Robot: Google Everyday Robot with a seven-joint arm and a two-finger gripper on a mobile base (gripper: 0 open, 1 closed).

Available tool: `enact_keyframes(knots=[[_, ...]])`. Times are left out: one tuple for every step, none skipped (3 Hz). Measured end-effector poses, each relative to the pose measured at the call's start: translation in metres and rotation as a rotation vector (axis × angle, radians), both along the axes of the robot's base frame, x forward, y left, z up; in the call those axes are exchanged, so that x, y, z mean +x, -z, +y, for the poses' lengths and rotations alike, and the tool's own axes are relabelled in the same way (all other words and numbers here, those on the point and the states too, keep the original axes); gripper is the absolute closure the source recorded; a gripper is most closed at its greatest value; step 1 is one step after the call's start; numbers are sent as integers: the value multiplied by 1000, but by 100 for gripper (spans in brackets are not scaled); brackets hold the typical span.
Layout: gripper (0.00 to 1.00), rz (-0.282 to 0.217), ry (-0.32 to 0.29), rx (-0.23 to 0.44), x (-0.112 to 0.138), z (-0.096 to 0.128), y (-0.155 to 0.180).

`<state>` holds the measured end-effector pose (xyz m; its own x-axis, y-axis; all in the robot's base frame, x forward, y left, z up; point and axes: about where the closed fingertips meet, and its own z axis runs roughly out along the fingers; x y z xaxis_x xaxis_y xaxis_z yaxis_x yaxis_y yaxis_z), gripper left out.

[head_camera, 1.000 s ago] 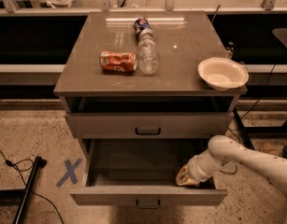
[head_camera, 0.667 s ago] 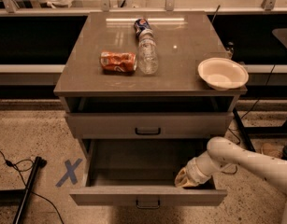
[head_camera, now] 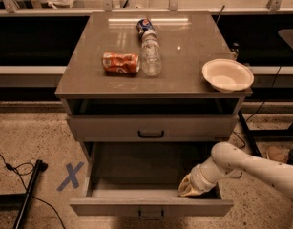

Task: Open middle drawer

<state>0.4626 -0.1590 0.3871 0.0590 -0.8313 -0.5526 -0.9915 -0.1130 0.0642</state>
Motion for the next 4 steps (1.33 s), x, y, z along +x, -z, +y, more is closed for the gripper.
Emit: enact_keyframes(knots=[[100, 51, -6, -6, -25, 1, -7], [100, 51, -6, -6, -26, 1, -7], [100, -33, 12, 9, -18, 1, -37], [100, -149, 31, 19, 0, 0, -72]])
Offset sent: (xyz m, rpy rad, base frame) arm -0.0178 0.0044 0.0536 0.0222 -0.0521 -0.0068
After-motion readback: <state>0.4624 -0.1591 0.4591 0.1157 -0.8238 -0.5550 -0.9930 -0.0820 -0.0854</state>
